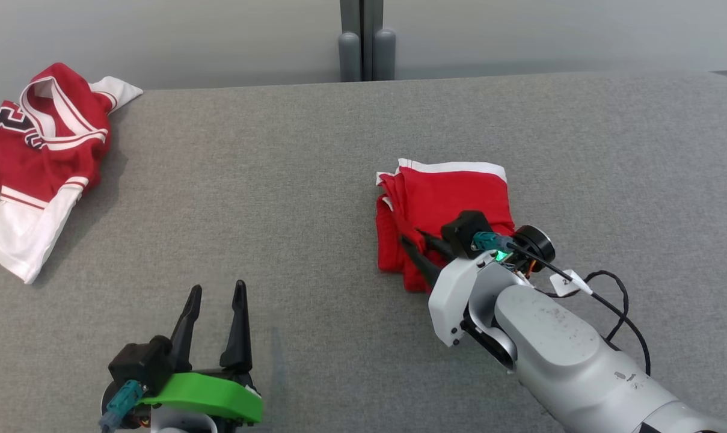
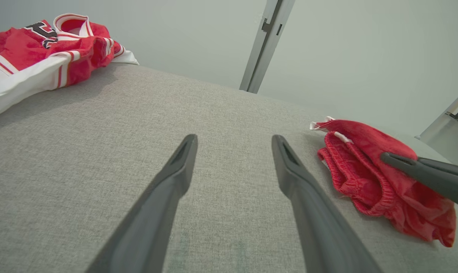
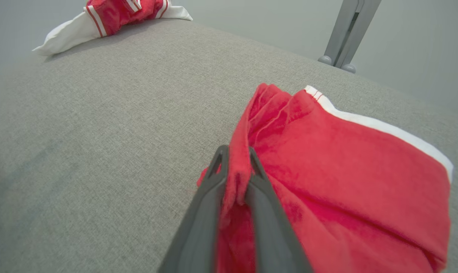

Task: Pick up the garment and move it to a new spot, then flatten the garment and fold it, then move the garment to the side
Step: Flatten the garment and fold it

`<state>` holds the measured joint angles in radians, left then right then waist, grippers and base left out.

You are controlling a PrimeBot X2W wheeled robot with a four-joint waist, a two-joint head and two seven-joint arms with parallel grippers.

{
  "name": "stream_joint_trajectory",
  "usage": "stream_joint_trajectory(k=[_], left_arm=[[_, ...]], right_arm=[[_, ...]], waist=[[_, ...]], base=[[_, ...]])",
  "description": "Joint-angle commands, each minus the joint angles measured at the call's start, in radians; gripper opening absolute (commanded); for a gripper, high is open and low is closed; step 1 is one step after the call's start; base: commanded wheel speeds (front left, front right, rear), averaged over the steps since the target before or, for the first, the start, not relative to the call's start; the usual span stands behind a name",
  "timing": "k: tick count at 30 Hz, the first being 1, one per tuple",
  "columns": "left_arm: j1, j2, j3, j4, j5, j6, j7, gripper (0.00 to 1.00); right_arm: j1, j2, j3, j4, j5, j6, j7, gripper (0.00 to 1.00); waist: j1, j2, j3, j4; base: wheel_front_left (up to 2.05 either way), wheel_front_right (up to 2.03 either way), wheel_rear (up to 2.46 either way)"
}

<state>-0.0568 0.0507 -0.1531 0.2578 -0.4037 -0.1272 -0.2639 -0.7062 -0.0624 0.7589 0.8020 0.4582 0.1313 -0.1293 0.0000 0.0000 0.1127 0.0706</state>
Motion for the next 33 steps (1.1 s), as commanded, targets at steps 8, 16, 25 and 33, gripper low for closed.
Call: stream_joint_trajectory(k=[8,16,25,33], left_arm=[[0.022,0.000,-0.032,0.009,0.000,-0.004,-0.001,1.00],[0.032,0.001,-0.056,0.015,-0.001,-0.004,-0.001,1.00],[0.018,0.001,-0.064,0.016,-0.001,-0.005,-0.001,1.00],[0.003,0.001,-0.068,0.023,-0.010,-0.005,-0.001,1.00]], right_arm=[[0.046,-0.033,-0.019,-0.075,0.023,-0.001,-0.063,1.00],[0.073,-0.070,-0.162,-0.139,-0.021,-0.001,-0.100,1.00],[0.057,-0.088,-0.245,-0.082,-0.097,-0.001,-0.053,0.16],[0.036,-0.074,-0.178,0.023,-0.094,-0.001,-0.019,0.00]], waist=[[0.0000,0.0000,-0.026,-0.038],[0.0000,0.0000,-0.042,-0.044],[0.0000,0.0000,-0.027,0.016],[0.0000,0.0000,-0.013,0.077]], base=[[0.00,0.00,0.00],[0.00,0.00,0.00],[0.00,0.00,0.00],[0.00,0.00,0.00]])
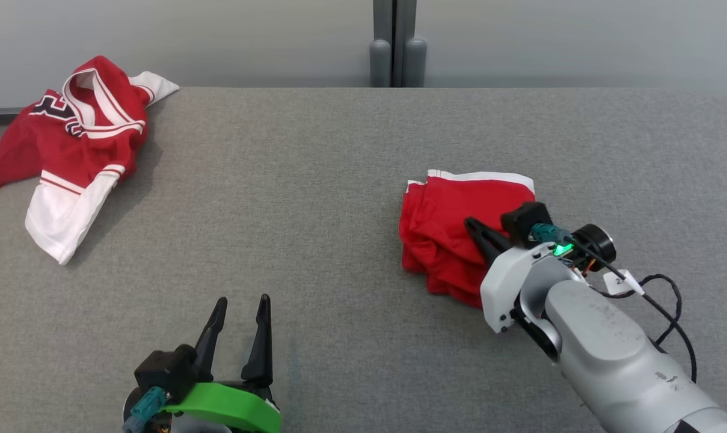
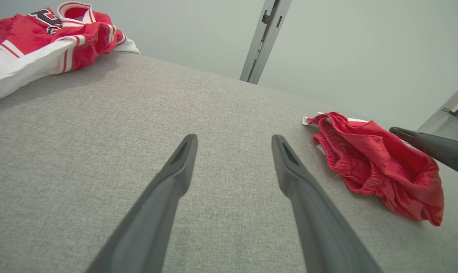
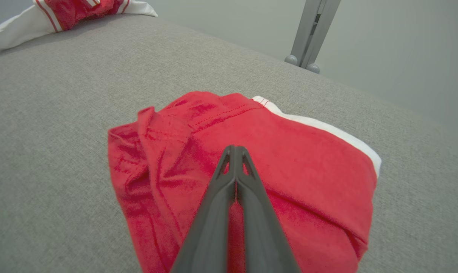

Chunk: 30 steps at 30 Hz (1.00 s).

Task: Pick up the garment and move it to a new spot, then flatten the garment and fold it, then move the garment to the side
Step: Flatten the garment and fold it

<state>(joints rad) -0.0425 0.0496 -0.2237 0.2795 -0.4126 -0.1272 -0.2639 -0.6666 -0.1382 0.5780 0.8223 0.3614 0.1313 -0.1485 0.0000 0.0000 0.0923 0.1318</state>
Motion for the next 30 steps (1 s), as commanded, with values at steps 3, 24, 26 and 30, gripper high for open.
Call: stream_joint_trajectory(k=[3,24,26,30], left_arm=[[-0.014,0.002,0.001,0.003,-0.004,-0.005,-0.001,1.00],[-0.015,0.002,0.024,0.000,-0.001,0.002,-0.001,1.00],[-0.013,0.002,0.028,0.003,0.008,0.002,-0.001,1.00],[-0.026,0.002,0.039,0.007,0.031,0.000,-0.001,1.00]], right_arm=[[-0.008,0.018,0.063,0.032,0.011,-0.001,-0.003,0.00],[-0.025,0.021,0.409,0.057,0.157,-0.001,-0.065,0.07],[-0.028,0.023,0.415,0.046,0.166,-0.001,-0.079,0.30],[-0.018,0.024,0.404,0.012,0.188,-0.001,-0.102,1.00]], waist=[[0.0000,0.0000,0.009,0.025],[0.0000,0.0000,0.008,-0.013],[0.0000,0.0000,-0.001,-0.021],[0.0000,0.0000,-0.021,-0.036]], base=[[0.00,0.00,0.00],[0.00,0.00,0.00],[0.00,0.00,0.00],[0.00,0.00,0.00]])
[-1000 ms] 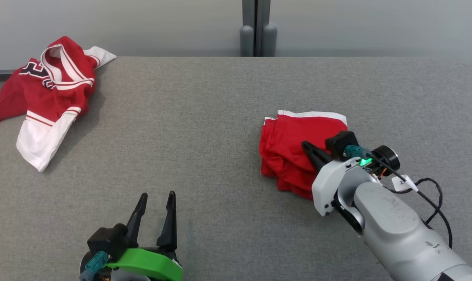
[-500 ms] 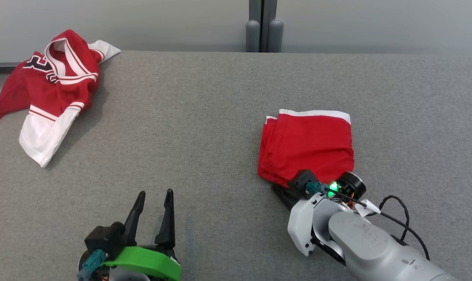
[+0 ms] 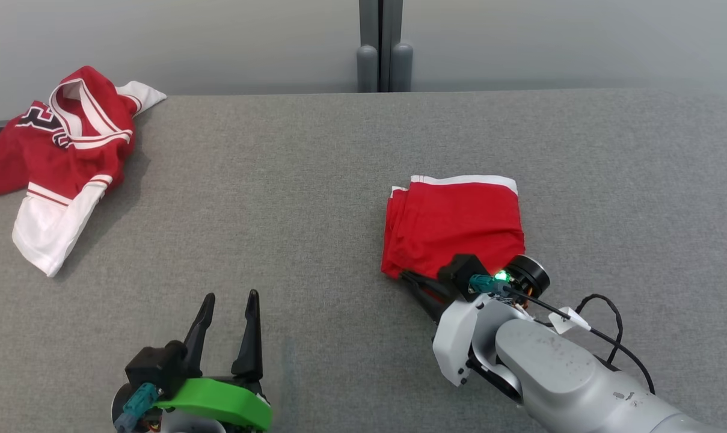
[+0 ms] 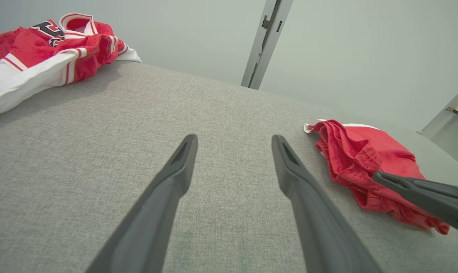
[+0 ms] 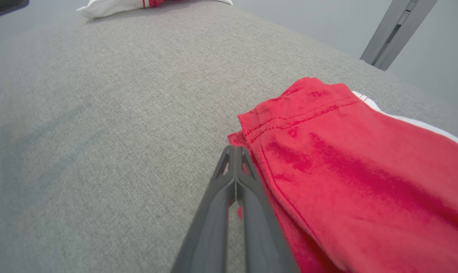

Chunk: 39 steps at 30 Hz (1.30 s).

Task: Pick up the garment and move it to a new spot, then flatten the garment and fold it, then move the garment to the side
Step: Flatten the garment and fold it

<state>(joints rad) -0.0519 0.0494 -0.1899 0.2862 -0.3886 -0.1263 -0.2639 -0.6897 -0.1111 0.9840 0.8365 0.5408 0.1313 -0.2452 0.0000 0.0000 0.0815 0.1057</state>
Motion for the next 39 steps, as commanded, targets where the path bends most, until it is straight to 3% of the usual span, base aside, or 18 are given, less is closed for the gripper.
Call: stream_joint_trajectory(k=[1,5,9,14,20,26,30,39], left_arm=[[-0.022,0.002,0.007,0.000,0.015,-0.001,-0.001,1.00],[-0.033,0.005,0.019,0.004,0.037,-0.003,-0.001,1.00],[-0.045,0.007,0.026,0.003,0.054,-0.004,-0.001,1.00],[-0.042,0.006,0.028,0.008,0.065,-0.005,-0.001,1.00],[-0.001,0.003,0.044,0.009,0.061,-0.005,-0.001,1.00],[0.050,0.002,0.057,0.011,0.044,0.006,-0.001,1.00],[0.076,0.002,0.067,0.007,0.041,0.015,-0.001,1.00],[0.107,0.002,0.074,0.003,0.025,0.029,-0.001,1.00]], right_arm=[[0.010,-0.005,-0.009,-0.013,0.011,-0.001,-0.010,1.00],[0.030,-0.013,-0.060,-0.058,0.013,-0.001,-0.019,1.00],[0.052,-0.030,-0.176,-0.115,-0.021,-0.001,-0.020,1.00],[0.138,-0.049,-0.411,-0.188,-0.132,-0.001,-0.021,1.00],[0.311,-0.008,-0.709,-0.292,-0.284,-0.001,-0.021,1.00],[0.480,0.048,-0.909,-0.419,-0.387,-0.001,-0.021,1.00],[0.556,0.060,-0.964,-0.484,-0.389,-0.001,-0.021,1.00],[0.607,0.059,-0.958,-0.546,-0.357,-0.001,-0.021,1.00]], waist=[[0.0000,0.0000,-0.016,-0.014],[0.0000,0.0000,-0.037,-0.033],[0.0000,0.0000,-0.057,-0.055],[0.0000,0.0000,-0.076,-0.075],[0.0000,0.0000,-0.084,-0.086],[0.0000,0.0000,-0.089,-0.092],[0.0000,0.0000,-0.090,-0.096],[0.0000,0.0000,-0.096,-0.107]], base=[[0.00,0.00,0.00],[0.00,0.00,0.00],[0.00,0.00,0.00],[0.00,0.00,0.00],[0.00,0.00,0.00],[0.00,0.00,0.00],[0.00,0.00,0.00],[0.00,0.00,0.00]])
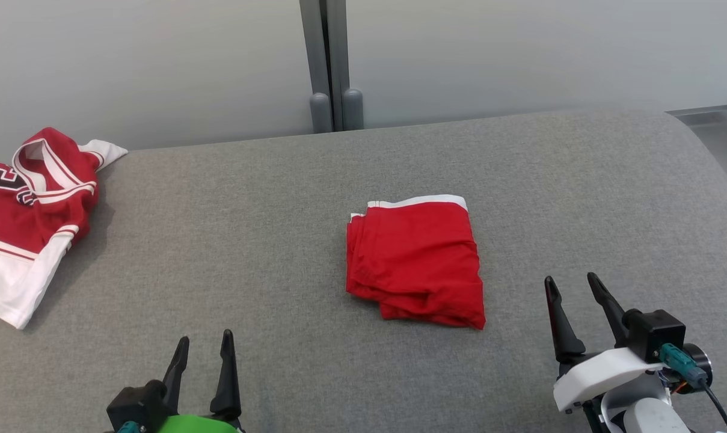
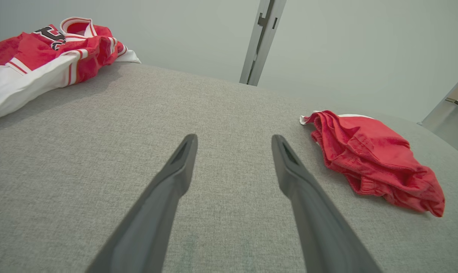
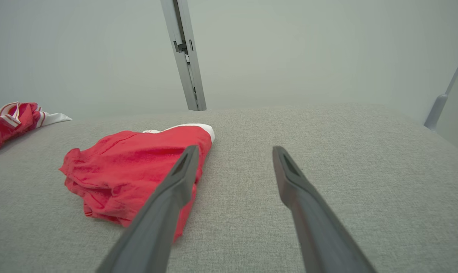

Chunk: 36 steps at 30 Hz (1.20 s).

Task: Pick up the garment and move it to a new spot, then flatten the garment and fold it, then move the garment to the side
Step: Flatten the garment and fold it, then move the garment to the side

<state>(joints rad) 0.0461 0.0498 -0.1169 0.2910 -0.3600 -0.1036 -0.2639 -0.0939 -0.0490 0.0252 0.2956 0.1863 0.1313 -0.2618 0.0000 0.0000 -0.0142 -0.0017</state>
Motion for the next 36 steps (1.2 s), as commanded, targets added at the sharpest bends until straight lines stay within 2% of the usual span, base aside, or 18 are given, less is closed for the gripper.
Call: stream_joint_trajectory(k=[1,18,23,28,36], left_arm=[[0.006,0.002,-0.001,-0.001,-0.005,0.009,-0.001,1.00],[-0.007,0.001,-0.006,-0.011,-0.005,0.011,-0.001,1.00],[-0.017,0.001,-0.016,-0.018,-0.001,0.012,-0.001,1.00],[-0.021,0.002,-0.021,-0.020,-0.005,0.009,-0.001,1.00],[-0.034,0.002,-0.033,-0.020,-0.027,0.012,-0.001,1.00]], right_arm=[[0.013,-0.003,0.003,-0.003,-0.008,-0.001,-0.005,1.00],[-0.021,-0.003,0.020,0.037,-0.021,-0.001,-0.005,1.00],[-0.087,-0.003,0.018,0.077,-0.079,-0.001,-0.004,1.00],[-0.204,-0.003,0.017,0.142,-0.126,-0.001,0.088,1.00],[-0.397,-0.052,0.045,0.294,-0.064,-0.001,0.330,1.00]], waist=[[0.0000,0.0000,-0.001,0.004],[0.0000,0.0000,0.001,0.016],[0.0000,0.0000,0.004,0.030],[0.0000,0.0000,0.011,0.057],[0.0000,0.0000,0.044,0.127]], base=[[0.00,0.00,0.00],[0.00,0.00,0.00],[0.00,0.00,0.00],[0.00,0.00,0.00],[0.00,0.00,0.00]])
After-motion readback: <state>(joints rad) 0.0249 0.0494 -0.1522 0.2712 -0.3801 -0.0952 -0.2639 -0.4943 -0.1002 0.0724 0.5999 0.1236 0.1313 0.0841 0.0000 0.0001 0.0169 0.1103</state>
